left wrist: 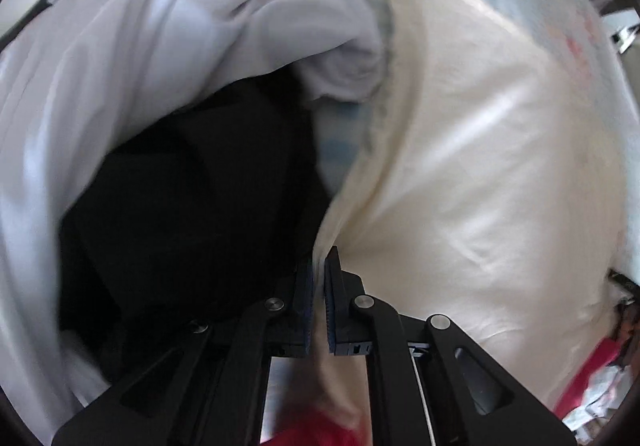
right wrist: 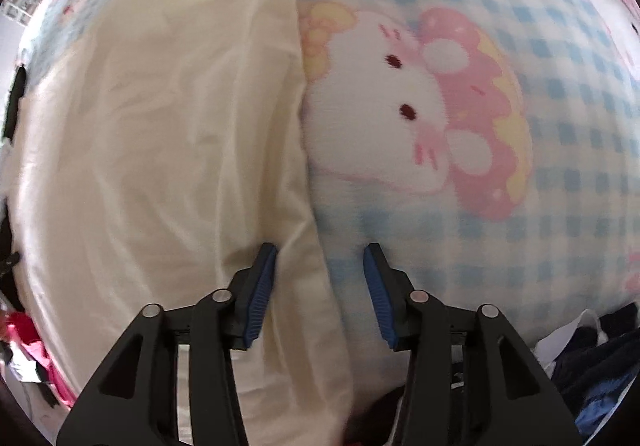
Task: Fold clothes
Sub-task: 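Grasp the cream shirt edge with the left gripper while the right gripper grasps it too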
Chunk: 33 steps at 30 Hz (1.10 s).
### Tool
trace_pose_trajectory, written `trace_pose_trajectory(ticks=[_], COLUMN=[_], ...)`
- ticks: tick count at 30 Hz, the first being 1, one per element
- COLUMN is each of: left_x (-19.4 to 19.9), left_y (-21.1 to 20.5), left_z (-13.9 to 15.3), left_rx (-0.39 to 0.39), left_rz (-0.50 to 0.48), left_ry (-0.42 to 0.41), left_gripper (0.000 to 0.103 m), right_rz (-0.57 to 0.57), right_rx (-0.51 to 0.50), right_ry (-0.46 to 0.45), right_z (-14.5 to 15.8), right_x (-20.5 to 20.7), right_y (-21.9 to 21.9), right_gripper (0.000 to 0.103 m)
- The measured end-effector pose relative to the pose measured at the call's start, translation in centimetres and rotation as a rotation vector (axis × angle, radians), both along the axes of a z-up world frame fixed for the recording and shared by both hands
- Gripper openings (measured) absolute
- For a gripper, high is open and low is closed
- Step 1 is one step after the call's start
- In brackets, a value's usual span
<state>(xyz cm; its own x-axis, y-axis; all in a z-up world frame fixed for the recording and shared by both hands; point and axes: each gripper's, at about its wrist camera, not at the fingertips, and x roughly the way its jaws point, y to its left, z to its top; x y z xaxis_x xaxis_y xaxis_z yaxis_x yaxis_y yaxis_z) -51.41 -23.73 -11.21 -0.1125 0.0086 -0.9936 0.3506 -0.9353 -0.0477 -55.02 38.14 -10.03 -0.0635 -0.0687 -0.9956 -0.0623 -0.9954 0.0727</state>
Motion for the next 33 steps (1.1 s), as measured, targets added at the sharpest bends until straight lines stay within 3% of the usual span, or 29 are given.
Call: trace_pose_trajectory(ticks=[3, 5, 6, 9, 12, 13, 17, 18, 19, 20, 21, 22, 23, 24, 27, 31, 33], left_x=[-0.7, -1.7, -2.2, -7.7, -15.2, -17.5, -26.1, -27.0, -27.9, -28.8, -29.5, -29.8, -29.9, -29.9, -29.9, -30.8, -31.3], left_y=[1.2, 1.3, 1.3, 1.2, 0.8, 0.5, 0.7, 1.3, 2.0, 2.7, 3.3, 3.6, 3.8, 3.5, 1.4, 0.6, 1.5], left_z=[0.7, 3.4, 4.7, 7.2, 5.4, 3.9, -1.4, -1.7, -2.1, -2.5, -2.7, -2.2, -1.5, -0.5, 0.0, -2.5, -3.0], left_rx=[-0.039, 0.017, 0.042, 0.053, 0.078, 0.087, 0.073, 0.034, -0.004, -0.042, -0.078, -0.105, -0.133, -0.153, -0.158, -0.147, -0.181], left_rz=[-0.046, -0.044, -0.044, -0.08, -0.062, -0.031, 0.051, 0.03, 0.009, -0.012, -0.032, -0.044, -0.051, -0.047, -0.003, 0.012, -0.012], left_ry=[-0.058, 0.029, 0.074, 0.21, 0.25, 0.218, 0.094, 0.08, 0.066, 0.052, 0.043, 0.054, 0.074, 0.102, 0.117, 0.055, 0.037], left_gripper=[0.008, 0.011, 0.018, 0.052, 0.057, 0.059, 0.059, 0.047, 0.02, 0.012, 0.007, 0.007, 0.007, 0.007, 0.007, 0.011, 0.012], right_rz=[0.03, 0.031, 0.024, 0.012, 0.016, 0.017, 0.022, 0.023, 0.024, 0.025, 0.027, 0.028, 0.029, 0.027, 0.001, -0.035, -0.052], right_rx=[0.014, 0.01, -0.001, -0.05, -0.074, -0.082, -0.113, -0.121, -0.129, -0.137, -0.145, -0.152, -0.16, -0.166, -0.17, -0.175, -0.177], right_ry=[-0.006, 0.003, 0.024, 0.076, 0.087, 0.091, 0.106, 0.11, 0.113, 0.117, 0.121, 0.124, 0.128, 0.133, 0.153, 0.179, 0.192], right_z=[0.2, 1.2, 2.1, 3.5, 2.8, 2.6, 1.7, 1.5, 1.3, 1.1, 0.9, 0.6, 0.4, 0.3, 0.7, 1.3, 1.6], right_x=[-0.6, -0.9, -1.3, -4.0, -7.6, -8.8, -13.5, -14.7, -15.9, -17.1, -18.3, -19.5, -20.7, -21.5, -21.7, -21.8, -21.9], right_y=[0.0, 0.3, 0.5, 0.9, 0.9, 0.9, 1.0, 1.0, 1.1, 1.1, 1.1, 1.1, 1.1, 1.2, 1.8, 2.6, 3.0], right_gripper=[0.046, 0.046, 0.048, 0.052, 0.074, 0.074, 0.074, 0.074, 0.074, 0.074, 0.07, 0.058, 0.014, 0.007, 0.003, 0.003, 0.003])
